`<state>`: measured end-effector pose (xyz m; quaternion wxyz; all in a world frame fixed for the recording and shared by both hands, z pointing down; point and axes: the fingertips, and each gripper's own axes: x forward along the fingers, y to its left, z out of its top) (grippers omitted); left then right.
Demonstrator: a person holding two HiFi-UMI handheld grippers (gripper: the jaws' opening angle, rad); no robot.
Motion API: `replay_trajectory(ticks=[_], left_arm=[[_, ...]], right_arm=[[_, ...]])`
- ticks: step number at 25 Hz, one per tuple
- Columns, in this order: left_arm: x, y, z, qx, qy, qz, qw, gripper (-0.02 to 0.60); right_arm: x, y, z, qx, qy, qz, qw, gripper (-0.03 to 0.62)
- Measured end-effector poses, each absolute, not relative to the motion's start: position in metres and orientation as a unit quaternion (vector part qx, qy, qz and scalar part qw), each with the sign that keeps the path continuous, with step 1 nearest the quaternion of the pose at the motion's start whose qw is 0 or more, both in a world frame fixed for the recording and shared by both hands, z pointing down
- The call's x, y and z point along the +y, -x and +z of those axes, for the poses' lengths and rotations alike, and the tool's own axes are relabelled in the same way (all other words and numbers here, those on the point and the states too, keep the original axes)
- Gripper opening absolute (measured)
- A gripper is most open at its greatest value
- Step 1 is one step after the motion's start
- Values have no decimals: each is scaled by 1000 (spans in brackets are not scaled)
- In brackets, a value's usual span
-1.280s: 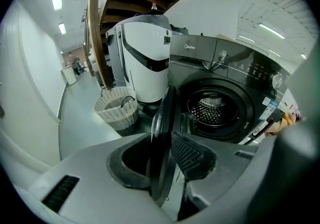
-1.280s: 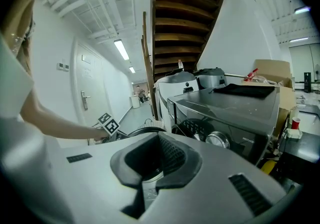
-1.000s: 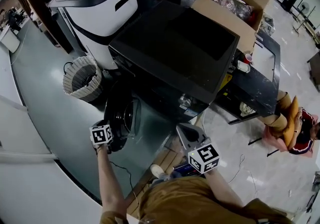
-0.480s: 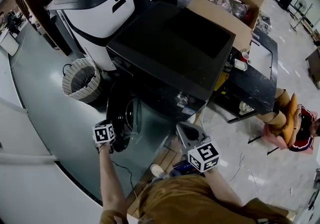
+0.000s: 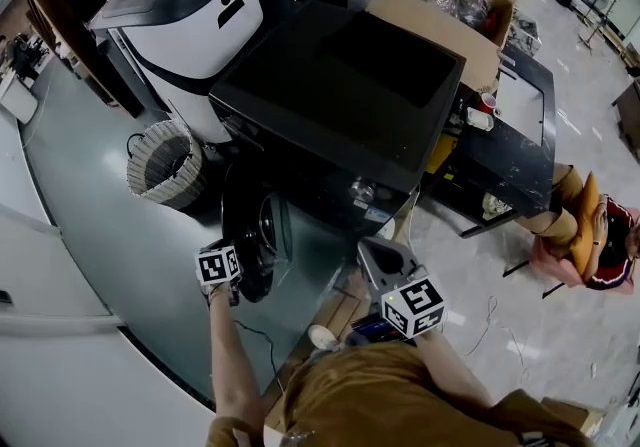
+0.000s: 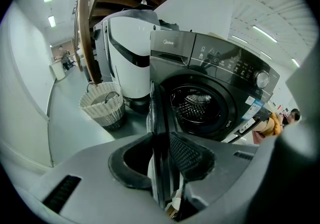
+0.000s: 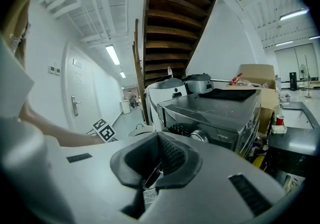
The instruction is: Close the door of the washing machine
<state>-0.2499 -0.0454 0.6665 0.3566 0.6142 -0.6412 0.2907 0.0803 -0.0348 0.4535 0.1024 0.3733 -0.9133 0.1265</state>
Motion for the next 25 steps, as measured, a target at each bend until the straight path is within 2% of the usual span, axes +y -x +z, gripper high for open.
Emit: replay_trajectory(ticks=[25], left_arm=[[-55,202,663,-623,-626,250,396,118]], right_arm=[[-35,-90,456,-907,-387,128,108,11]])
